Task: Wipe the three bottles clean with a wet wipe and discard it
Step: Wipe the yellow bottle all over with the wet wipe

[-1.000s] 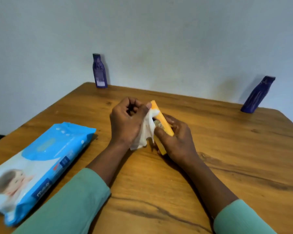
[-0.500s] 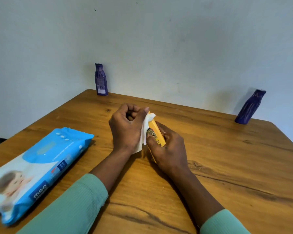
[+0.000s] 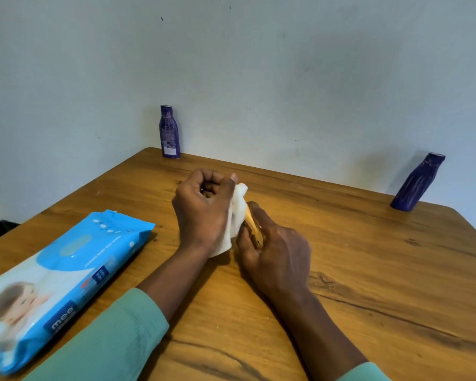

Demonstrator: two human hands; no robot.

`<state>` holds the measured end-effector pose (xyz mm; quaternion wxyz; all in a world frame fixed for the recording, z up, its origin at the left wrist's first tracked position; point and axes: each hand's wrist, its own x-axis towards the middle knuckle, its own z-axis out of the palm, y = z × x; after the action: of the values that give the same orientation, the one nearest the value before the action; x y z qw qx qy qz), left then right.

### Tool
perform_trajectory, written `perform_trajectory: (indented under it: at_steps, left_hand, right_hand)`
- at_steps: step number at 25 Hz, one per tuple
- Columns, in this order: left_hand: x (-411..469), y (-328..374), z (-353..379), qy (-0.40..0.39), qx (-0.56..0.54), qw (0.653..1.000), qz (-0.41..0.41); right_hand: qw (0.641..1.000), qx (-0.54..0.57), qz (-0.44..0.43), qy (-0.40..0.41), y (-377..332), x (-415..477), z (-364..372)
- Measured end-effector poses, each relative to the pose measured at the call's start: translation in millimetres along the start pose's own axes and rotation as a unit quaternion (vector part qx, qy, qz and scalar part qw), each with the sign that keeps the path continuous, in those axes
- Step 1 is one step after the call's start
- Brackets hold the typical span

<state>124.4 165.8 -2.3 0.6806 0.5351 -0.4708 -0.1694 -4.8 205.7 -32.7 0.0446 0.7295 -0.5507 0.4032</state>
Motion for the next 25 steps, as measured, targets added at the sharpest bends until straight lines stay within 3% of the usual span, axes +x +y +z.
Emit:
perform_trajectory:
  at_steps: [4, 10, 12, 16, 20, 25]
  left_hand:
    - [-24.5, -4.2, 10.9, -0.059, 0.044, 0.997, 0.003]
    - [11.5, -22.2, -8.1, 0.01, 0.102, 0.986, -0.128]
    - [7.8, -22.1, -9.8, -0.01, 0.139, 0.984, -0.115]
    - [-12.2, -15.1, -12.9, -0.097, 0.219, 0.971, -0.01]
    - [-21.9, -17.7, -19.5, -0.179, 0.214, 0.96, 0.01]
    - [3.2, -22.4, -12.7, -0.13, 0.244, 0.96, -0.04]
  right_hand:
    - [0.997, -0.063, 0.026, -0.027, 4.7, 2.0, 0.4]
    - [0.991, -0.076, -0.018, -0.111, -0.8, 0.4, -3.7]
    - [0.989, -0.084, -0.007, -0.125, 1.1, 0.4, -2.6]
    - [0.986, -0.075, 0.043, -0.14, 10.0, 1.2, 1.4]
    - [0.984, -0.053, 0.058, -0.162, 14.4, 2.3, 3.7]
    - [0.984, -0.014, 0.065, -0.164, 16.6, 3.4, 6.4]
